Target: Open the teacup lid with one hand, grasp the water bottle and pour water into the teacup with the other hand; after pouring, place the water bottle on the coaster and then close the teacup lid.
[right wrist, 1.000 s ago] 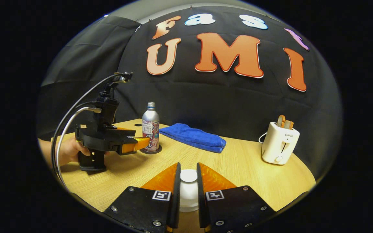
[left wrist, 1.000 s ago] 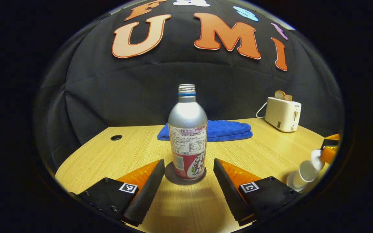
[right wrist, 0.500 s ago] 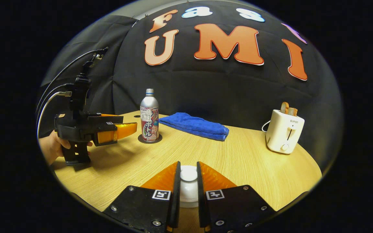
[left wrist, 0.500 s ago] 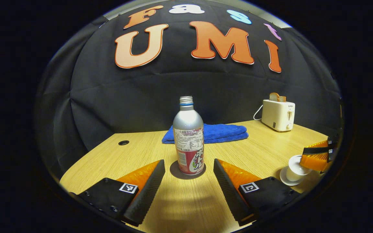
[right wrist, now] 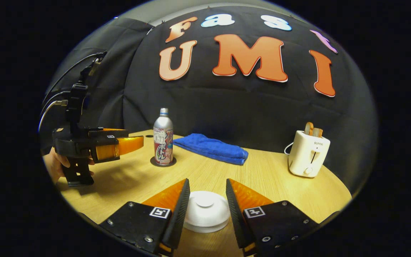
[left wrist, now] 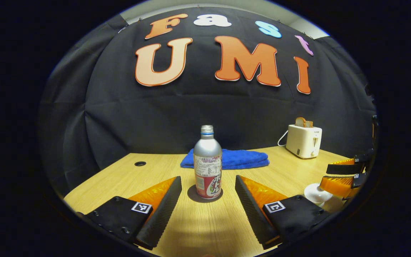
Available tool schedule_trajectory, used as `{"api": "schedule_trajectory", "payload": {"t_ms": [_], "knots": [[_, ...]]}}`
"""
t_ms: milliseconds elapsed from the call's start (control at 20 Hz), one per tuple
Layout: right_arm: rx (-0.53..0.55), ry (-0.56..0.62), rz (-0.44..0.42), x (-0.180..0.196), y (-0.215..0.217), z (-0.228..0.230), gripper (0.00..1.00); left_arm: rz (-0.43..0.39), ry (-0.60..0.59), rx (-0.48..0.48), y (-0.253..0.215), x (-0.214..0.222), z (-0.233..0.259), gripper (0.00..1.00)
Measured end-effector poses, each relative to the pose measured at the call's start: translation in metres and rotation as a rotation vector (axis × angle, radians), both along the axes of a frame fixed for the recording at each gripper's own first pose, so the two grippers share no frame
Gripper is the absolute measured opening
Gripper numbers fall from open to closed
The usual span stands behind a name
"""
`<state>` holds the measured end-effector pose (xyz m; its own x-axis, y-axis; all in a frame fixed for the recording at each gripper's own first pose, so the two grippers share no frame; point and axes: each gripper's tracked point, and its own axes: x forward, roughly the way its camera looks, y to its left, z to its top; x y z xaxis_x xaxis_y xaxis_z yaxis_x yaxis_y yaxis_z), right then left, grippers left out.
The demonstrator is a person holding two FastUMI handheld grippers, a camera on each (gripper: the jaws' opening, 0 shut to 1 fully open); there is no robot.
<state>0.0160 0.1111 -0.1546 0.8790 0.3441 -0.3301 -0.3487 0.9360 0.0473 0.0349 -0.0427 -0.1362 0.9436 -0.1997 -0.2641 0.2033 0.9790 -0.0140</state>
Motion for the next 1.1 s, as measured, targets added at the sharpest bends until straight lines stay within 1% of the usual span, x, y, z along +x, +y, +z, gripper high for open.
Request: {"api": "schedule_trajectory", "payload": {"t_ms": [50, 250, 400, 450, 500, 650, 700, 800, 950, 1000, 1050, 1100], "knots": [[0.008, -0.02, -0.009, 0.001, -0.002, 0.008, 0.64, 0.005, -0.023, -0.001, 0.001, -0.002, 0.01, 0.99], [0.015, -0.088, -0.055, 0.003, -0.011, 0.037, 0.75, 0.03, -0.095, -0.018, 0.004, -0.015, 0.044, 0.99], [0.023, -0.14, -0.077, 0.001, -0.014, 0.062, 0.76, 0.042, -0.113, -0.028, 0.006, -0.026, 0.056, 0.99], [0.021, -0.167, -0.086, -0.001, -0.017, 0.071, 0.78, 0.046, -0.126, -0.03, 0.007, -0.03, 0.061, 0.94], [0.023, -0.193, -0.095, -0.002, -0.019, 0.081, 0.78, 0.056, -0.14, -0.038, 0.009, -0.034, 0.066, 0.99], [0.04, -0.252, -0.112, -0.006, -0.02, 0.104, 0.8, 0.098, -0.178, -0.044, 0.019, -0.045, 0.079, 1.0], [0.043, -0.271, -0.117, -0.007, -0.022, 0.108, 0.8, 0.107, -0.185, -0.046, 0.022, -0.048, 0.081, 0.99], [0.037, -0.296, -0.132, -0.008, -0.024, 0.115, 0.81, 0.129, -0.196, -0.05, 0.025, -0.052, 0.084, 1.0], [0.038, -0.3, -0.148, -0.008, -0.022, 0.117, 0.82, 0.157, -0.22, -0.037, 0.03, -0.053, 0.088, 1.0], [0.041, -0.299, -0.152, -0.008, -0.023, 0.116, 0.82, 0.163, -0.231, -0.025, 0.033, -0.055, 0.089, 0.98], [0.042, -0.298, -0.156, -0.007, -0.023, 0.116, 0.82, 0.165, -0.241, -0.014, 0.035, -0.058, 0.091, 1.0], [0.044, -0.297, -0.163, -0.007, -0.025, 0.115, 0.82, 0.166, -0.253, -0.01, 0.035, -0.06, 0.095, 0.97]]}}
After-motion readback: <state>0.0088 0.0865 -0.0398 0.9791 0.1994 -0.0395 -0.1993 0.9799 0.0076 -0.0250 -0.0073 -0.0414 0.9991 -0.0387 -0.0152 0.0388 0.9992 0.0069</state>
